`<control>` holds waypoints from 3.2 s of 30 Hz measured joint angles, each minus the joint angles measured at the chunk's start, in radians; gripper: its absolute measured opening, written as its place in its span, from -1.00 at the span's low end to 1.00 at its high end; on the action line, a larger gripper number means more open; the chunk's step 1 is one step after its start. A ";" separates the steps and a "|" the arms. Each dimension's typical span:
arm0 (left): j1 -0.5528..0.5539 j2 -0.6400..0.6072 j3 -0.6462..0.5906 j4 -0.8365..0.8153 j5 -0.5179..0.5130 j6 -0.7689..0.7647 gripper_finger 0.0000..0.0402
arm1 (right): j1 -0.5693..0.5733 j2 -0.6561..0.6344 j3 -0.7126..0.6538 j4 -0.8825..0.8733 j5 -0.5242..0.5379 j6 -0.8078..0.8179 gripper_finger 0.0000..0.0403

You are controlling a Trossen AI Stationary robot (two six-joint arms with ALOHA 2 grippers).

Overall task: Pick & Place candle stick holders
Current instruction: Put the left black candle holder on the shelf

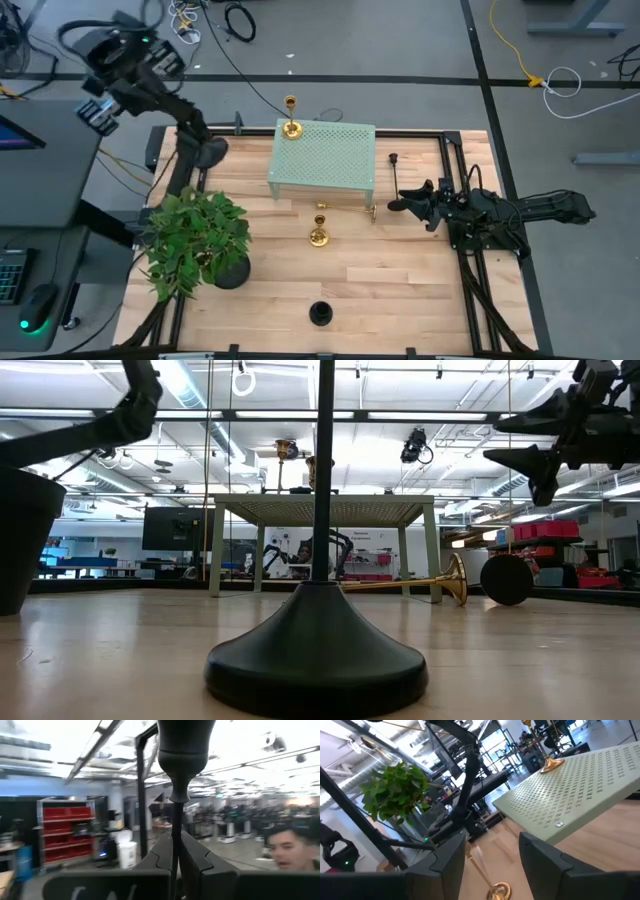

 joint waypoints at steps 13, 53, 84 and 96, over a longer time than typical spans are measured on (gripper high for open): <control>-0.222 -0.046 0.114 0.003 0.045 0.180 -0.95 | 0.000 0.000 0.000 -0.028 -0.034 -0.012 -0.08; 0.939 0.541 0.112 0.175 -0.021 0.014 -0.95 | 0.000 0.000 0.000 -0.028 -0.042 -0.032 -0.08; 1.910 0.805 0.117 -0.658 0.948 -0.970 -0.95 | 0.000 0.000 0.000 -0.040 -0.069 -0.031 -0.08; 2.280 0.833 0.114 -0.704 1.408 -1.058 -0.95 | 0.000 0.001 0.000 0.020 -0.075 -0.075 -0.08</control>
